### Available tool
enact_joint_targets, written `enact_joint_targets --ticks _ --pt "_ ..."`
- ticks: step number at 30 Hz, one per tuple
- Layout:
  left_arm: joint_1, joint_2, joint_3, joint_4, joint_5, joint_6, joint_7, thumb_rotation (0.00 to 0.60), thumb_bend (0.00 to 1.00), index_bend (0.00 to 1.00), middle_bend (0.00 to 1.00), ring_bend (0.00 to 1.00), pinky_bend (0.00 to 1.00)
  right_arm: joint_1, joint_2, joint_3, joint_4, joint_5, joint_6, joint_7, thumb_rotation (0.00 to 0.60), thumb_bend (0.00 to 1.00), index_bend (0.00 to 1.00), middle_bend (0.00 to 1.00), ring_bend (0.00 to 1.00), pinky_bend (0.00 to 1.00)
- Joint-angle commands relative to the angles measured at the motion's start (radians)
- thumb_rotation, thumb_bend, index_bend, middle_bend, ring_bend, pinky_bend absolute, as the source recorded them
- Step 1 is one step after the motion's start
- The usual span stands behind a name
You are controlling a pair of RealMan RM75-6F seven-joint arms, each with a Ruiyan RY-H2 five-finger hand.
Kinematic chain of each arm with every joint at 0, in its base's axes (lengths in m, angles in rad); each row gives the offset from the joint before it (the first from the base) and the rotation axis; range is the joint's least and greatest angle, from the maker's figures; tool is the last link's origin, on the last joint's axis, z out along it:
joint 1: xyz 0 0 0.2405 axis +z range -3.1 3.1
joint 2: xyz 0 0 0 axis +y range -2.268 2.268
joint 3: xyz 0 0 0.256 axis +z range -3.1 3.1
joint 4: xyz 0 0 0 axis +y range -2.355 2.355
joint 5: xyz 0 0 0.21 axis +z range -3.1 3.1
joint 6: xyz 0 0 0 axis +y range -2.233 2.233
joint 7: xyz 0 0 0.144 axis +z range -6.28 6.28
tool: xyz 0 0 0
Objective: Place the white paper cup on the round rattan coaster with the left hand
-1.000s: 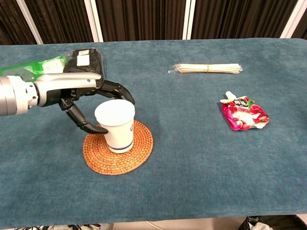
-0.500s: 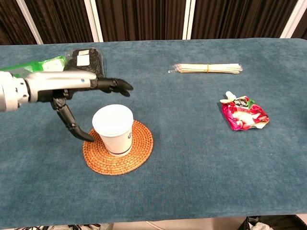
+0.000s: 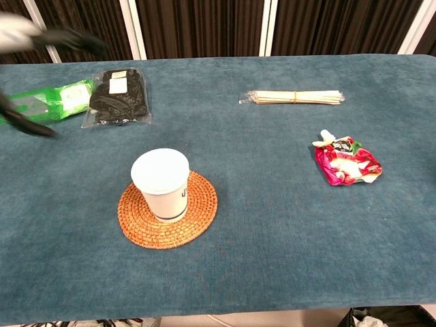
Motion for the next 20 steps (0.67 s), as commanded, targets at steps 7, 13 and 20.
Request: enact_joint_targets --ticks 7,13,20 --pt "0.310 0.188 0.094 -0.098 0.016 0.354 0.014 0.600 0.04 0.00 0.07 0.00 0.00 0.000 -0.005 0.002 0.002 -0.008 0.010 0.000 0.600 0.13 0.22 0.05 0.19 0.19" --pt "0.414 0.138 0.126 0.043 0.068 0.444 -0.187 0.600 0.05 0.00 0.07 0.00 0.00 -0.003 -0.010 -0.001 0.009 -0.027 0.023 0.005 0.600 0.13 0.22 0.05 0.19 0.19" --pt "0.443 0.086 0.130 0.209 0.081 0.417 -0.394 0.600 0.04 0.00 0.07 0.00 0.00 -0.004 -0.011 -0.001 0.011 -0.028 0.025 0.008 0.600 0.13 0.22 0.05 0.19 0.19"
